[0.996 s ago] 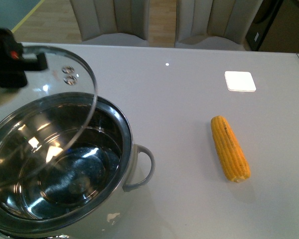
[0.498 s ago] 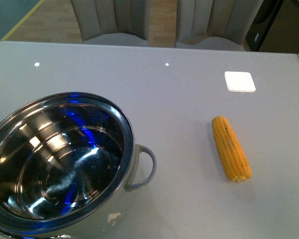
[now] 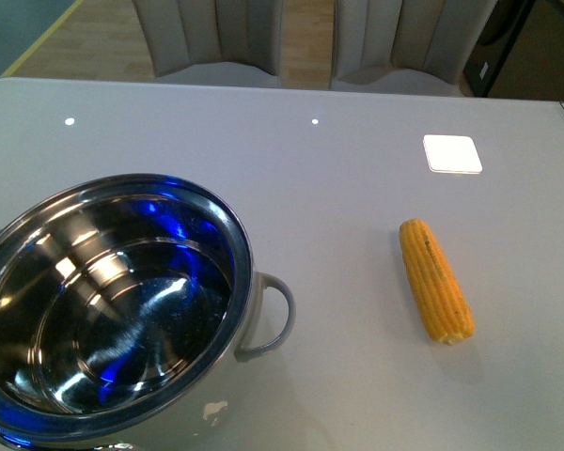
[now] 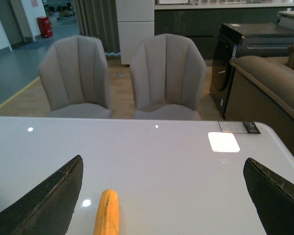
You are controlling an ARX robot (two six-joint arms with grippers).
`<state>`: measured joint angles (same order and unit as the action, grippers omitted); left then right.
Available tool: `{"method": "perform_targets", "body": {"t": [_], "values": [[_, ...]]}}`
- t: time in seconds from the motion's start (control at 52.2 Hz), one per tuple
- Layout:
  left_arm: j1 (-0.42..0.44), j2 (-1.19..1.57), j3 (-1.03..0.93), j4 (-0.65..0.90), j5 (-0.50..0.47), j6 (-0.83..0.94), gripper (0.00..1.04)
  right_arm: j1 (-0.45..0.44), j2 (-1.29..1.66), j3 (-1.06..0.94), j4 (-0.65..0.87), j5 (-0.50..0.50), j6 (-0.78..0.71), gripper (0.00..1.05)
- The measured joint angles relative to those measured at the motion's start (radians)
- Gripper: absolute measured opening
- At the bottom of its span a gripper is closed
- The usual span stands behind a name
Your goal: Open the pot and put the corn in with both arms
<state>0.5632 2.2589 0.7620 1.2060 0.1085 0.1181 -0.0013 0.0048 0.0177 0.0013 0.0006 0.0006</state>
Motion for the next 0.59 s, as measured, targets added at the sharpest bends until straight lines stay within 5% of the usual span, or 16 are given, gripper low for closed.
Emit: {"method": "perform_targets", "body": {"t": [0.594], "values": [[-0.001,0.306,0.089,0.135,0.101,0.017,0.39,0.0,0.0,0.0,0.0,0.0,0.0,0.96]]}}
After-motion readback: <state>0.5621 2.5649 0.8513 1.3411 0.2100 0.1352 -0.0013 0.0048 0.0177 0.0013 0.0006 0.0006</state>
